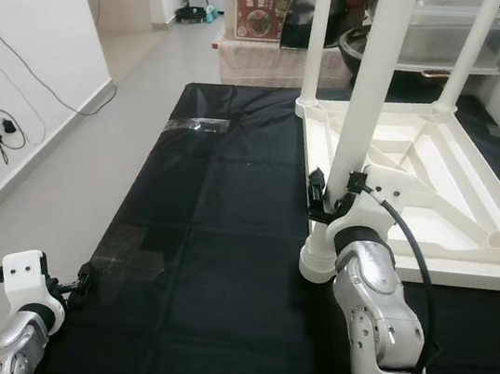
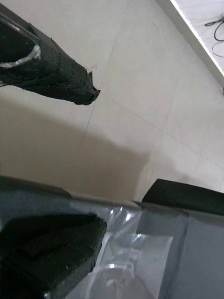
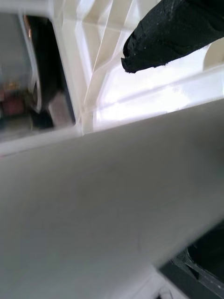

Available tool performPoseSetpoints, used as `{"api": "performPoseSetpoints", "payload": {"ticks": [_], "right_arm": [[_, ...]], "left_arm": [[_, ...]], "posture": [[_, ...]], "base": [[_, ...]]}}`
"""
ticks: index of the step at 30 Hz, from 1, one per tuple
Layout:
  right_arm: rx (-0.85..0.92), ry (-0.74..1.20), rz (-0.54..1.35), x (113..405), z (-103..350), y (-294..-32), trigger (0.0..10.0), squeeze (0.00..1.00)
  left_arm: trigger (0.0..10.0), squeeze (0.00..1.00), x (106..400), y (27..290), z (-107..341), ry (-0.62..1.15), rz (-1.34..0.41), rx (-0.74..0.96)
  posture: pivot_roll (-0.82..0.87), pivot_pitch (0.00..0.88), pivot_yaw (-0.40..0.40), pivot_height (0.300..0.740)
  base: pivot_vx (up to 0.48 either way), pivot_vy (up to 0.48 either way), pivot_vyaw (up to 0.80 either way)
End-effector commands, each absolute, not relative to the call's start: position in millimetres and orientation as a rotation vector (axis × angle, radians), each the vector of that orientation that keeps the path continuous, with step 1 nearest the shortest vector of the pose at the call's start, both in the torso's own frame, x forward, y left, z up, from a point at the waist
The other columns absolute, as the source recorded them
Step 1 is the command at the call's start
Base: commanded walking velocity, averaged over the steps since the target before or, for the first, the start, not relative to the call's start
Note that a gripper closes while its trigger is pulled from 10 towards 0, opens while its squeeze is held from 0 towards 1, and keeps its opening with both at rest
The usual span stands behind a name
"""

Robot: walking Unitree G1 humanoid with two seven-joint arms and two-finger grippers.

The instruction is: Building children table

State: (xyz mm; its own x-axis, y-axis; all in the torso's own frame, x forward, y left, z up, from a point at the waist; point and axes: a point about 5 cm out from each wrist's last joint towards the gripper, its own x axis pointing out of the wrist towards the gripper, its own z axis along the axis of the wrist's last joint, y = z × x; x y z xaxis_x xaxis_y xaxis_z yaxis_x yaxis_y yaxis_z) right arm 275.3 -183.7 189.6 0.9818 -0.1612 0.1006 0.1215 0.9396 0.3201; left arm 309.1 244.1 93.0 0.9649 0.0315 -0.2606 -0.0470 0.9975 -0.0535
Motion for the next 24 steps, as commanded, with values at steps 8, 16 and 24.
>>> {"api": "performPoseSetpoints", "payload": {"ticks": [8,16,24], "right_arm": [[0.163,-0.142,0.119,293.5,196.4,-210.1,10.0,1.0],[0.066,-0.141,0.214,311.6,204.4,-226.7,10.0,0.99],[-0.026,-0.051,0.495,328.4,195.8,-233.8,10.0,0.8]], "left_arm": [[10.0,0.0,308.6,242.7,86.6,0.287,0.027,-0.049],[10.0,0.0,308.5,242.6,86.1,0.285,0.027,-0.049],[10.0,0.0,307.0,244.1,86.5,0.279,0.03,-0.045]], "posture": [[0.1,0.0,-0.088,0.74],[0.12,0.0,-0.104,0.74],[0.14,0.0,-0.122,0.74]], "base": [[0.0,0.0,0.0],[0.0,0.0,0.0],[0.0,0.0,0.0]]}}
